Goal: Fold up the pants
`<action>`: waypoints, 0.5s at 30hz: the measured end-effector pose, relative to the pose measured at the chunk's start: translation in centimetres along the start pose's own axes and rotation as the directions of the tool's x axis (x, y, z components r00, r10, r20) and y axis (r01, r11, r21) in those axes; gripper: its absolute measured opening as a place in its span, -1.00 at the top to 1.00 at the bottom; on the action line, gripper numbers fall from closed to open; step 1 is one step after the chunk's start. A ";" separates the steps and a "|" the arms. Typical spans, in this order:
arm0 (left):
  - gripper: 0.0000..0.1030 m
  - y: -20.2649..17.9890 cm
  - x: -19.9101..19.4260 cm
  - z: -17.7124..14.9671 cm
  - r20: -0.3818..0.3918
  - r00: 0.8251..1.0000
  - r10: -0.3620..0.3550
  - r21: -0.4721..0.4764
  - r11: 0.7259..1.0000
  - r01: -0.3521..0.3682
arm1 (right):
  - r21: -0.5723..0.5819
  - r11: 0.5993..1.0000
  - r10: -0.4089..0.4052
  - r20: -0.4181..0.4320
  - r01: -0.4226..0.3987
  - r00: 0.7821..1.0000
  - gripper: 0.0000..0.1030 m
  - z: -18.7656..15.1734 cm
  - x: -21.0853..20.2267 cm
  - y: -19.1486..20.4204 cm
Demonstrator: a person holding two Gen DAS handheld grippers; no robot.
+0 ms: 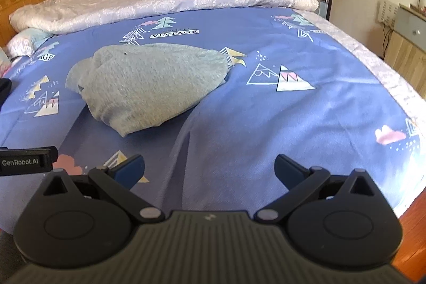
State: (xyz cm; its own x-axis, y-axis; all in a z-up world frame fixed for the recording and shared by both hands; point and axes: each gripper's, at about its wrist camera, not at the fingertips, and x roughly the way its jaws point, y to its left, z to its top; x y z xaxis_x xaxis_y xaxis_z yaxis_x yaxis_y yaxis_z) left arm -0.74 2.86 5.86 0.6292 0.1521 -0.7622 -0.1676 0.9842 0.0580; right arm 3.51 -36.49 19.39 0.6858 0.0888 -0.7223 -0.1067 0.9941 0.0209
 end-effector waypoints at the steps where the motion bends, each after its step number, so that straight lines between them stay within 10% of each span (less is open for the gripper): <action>1: -1.00 -0.1 0.0 0.0 -0.002 1.000 0.002 0.003 1.000 -0.002 | -0.006 1.000 -0.005 -0.003 0.005 1.000 -1.00 0.0 0.1 0.0; 15: -1.00 -1.1 -0.2 -0.2 -0.009 1.000 0.019 0.041 0.999 -0.019 | -0.006 1.000 -0.029 -0.023 0.029 0.999 -1.00 0.2 0.9 -0.5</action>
State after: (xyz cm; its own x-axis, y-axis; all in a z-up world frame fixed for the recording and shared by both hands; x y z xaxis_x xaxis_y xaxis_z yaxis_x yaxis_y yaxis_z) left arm -0.84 1.72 5.76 0.6188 0.1698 -0.7670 -0.1477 0.9841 0.0987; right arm 4.32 -36.95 18.90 0.6721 0.0583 -0.7382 -0.0914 0.9958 -0.0046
